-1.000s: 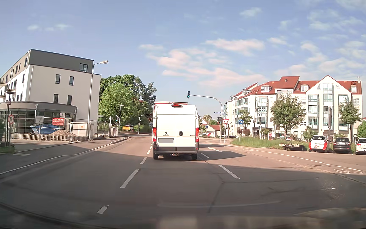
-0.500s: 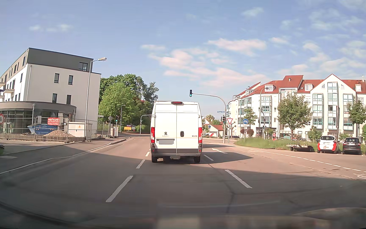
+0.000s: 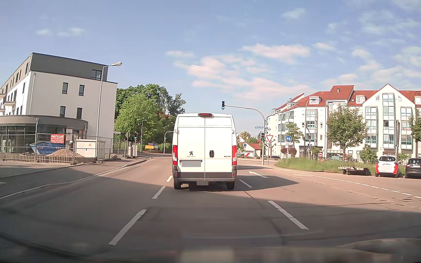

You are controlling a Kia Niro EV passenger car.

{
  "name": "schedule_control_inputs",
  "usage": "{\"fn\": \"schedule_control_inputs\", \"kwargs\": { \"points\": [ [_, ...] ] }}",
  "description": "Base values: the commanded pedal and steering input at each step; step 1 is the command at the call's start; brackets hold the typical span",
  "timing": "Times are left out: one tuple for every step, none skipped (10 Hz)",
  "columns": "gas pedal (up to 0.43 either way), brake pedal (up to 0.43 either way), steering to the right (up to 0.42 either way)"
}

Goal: Follow the waypoints while adhering to traffic rules and regulations

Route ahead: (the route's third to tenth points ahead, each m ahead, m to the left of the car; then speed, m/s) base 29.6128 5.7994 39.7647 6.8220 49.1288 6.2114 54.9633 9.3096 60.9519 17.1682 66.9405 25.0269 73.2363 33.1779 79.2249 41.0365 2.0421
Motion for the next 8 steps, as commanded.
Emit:
{"fn": "schedule_control_inputs", "kwargs": {
  "points": [
    [0.000,0.061,-0.046],
    [0.000,0.012,-0.046],
    [0.000,0.012,-0.045],
    [0.000,0.012,-0.044],
    [0.000,0.012,-0.044],
    [0.000,0.012,-0.044],
    [0.000,0.012,-0.044],
    [0.000,0.012,-0.043]
  ]
}}
